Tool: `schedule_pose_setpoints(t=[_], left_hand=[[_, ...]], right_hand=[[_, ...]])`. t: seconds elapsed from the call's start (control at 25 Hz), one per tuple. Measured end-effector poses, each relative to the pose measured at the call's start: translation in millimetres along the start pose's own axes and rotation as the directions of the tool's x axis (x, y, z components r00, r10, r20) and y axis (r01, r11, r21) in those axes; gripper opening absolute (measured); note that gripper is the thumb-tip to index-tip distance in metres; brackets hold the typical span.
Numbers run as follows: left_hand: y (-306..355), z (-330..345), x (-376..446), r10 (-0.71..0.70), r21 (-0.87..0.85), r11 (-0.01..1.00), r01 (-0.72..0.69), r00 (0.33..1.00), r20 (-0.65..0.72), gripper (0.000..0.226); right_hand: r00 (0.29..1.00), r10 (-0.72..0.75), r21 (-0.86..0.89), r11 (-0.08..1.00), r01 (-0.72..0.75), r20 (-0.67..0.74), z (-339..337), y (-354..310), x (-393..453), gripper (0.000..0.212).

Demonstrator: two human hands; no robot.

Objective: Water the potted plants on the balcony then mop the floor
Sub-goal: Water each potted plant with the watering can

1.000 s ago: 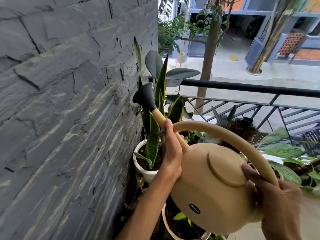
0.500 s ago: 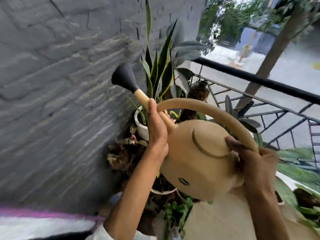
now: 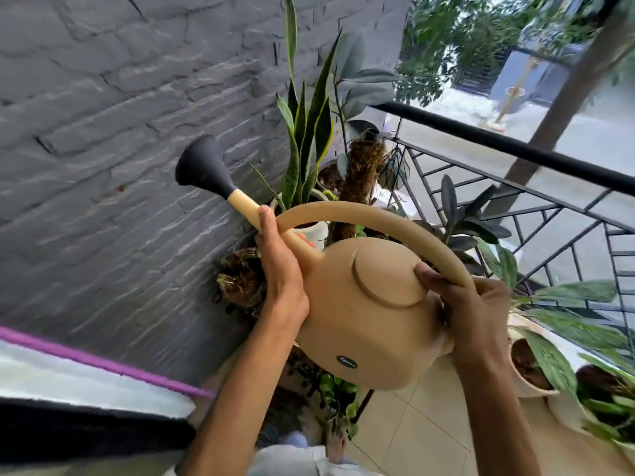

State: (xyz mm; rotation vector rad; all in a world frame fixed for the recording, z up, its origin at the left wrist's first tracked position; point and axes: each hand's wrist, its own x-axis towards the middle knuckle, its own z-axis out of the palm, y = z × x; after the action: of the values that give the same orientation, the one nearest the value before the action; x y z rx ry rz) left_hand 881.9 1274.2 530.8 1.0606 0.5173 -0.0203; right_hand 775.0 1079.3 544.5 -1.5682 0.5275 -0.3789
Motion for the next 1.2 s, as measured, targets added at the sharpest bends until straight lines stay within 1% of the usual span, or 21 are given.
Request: schedule_pose_setpoints(t=[0.08,0.2,0.28,0.32,0.36,0.44,0.52,0.6,0.68,0.76,0.8,0.84,0.92,1.0,1.08,1.2], left_hand=[[-3.0,-1.1,-9.5,0.023,-0.018,1.0,-0.022,0.999,0.024,0.085],[-9.9,1.7,-28.2,0.017,-0.031,0.999,-0.015,0.998,0.065,0.087],[-17.4,4.7,-37.9,0.023,-0.05,0.999,-0.022,1.0,0.021,0.079],[-21.8,9.3,-42.9,0.015,-0.054,0.998,-0.015,1.0,0.005,0.077],[-28.1,14.9,-45.0,-0.002,-0.053,0.999,0.002,1.0,-0.003,0.079],[-40.4,24.8,-48.9,-0.031,-0.032,0.999,0.03,0.999,-0.019,0.093],[-60.4,43.7,-50.4,-0.025,-0.019,1.0,0.024,0.999,-0.029,0.109],[-78.4,62.6,-54.1,-0.015,-0.01,1.0,0.015,0.998,-0.055,0.113],[-103.5,95.1,-58.5,0.001,-0.016,1.0,-0.002,0.998,-0.068,0.103],[-129.8,134.8,-61.3,0.021,-0.043,0.999,-0.027,0.992,-0.123,0.089],[-138.3,148.7,-61.2,0.02,-0.065,0.997,-0.029,0.989,-0.144,0.085],[-150.2,170.8,-61.8,0.013,-0.087,0.996,-0.027,0.987,-0.163,0.08],[-170.0,212.8,-70.4,-0.01,-0.111,0.994,-0.016,0.973,-0.232,0.062],[-187.0,257.8,-73.3,0.0,-0.153,0.987,-0.038,0.97,-0.243,0.049],[-199.6,287.8,-71.5,0.0,-0.145,0.989,-0.038,0.968,-0.252,0.05],[-216.7,329.1,-54.6,-0.009,-0.126,0.992,-0.023,0.97,-0.241,0.056]], right_hand=[[1.0,-0.021,0.011,1.0,0.021,-0.02,-9.1,2.1,-6.6,0.044],[0.999,-0.03,0.019,0.999,0.03,-0.036,-29.5,1.8,-18.4,0.041],[0.999,-0.019,-0.018,1.0,0.018,-0.029,-42.5,-1.0,-22.3,0.033],[1.0,-0.017,-0.02,1.0,0.016,-0.02,-48.2,-2.1,-22.1,0.033],[1.0,-0.017,-0.011,1.0,0.017,-0.01,-54.5,-0.1,-18.0,0.037],[1.0,0.01,-0.01,1.0,-0.01,-0.006,-68.2,4.9,-6.4,0.043],[0.999,0.033,-0.014,0.999,-0.032,0.007,-91.7,16.7,12.9,0.041],[0.998,0.05,-0.029,0.998,-0.05,0.023,-113.9,27.8,29.3,0.044],[0.997,0.074,0.0,0.997,-0.074,0.038,-145.5,36.6,55.4,0.055],[0.995,0.073,-0.01,0.997,-0.073,0.068,-179.1,34.4,90.7,0.049],[0.993,0.072,-0.034,0.997,-0.069,0.093,-189.2,30.5,105.4,0.047],[0.991,0.074,-0.051,0.996,-0.069,0.114,-205.9,29.0,126.3,0.05],[0.988,0.055,-0.125,0.991,-0.038,0.141,-237.7,20.0,162.2,0.051],[0.987,0.025,-0.16,0.987,0.0,0.158,-267.4,11.2,203.1,0.044],[0.988,0.015,-0.209,0.978,0.018,0.154,-288.7,9.7,231.7,0.036],[0.984,0.022,-0.161,0.987,0.006,0.178,-314.1,17.8,270.1,0.038]])
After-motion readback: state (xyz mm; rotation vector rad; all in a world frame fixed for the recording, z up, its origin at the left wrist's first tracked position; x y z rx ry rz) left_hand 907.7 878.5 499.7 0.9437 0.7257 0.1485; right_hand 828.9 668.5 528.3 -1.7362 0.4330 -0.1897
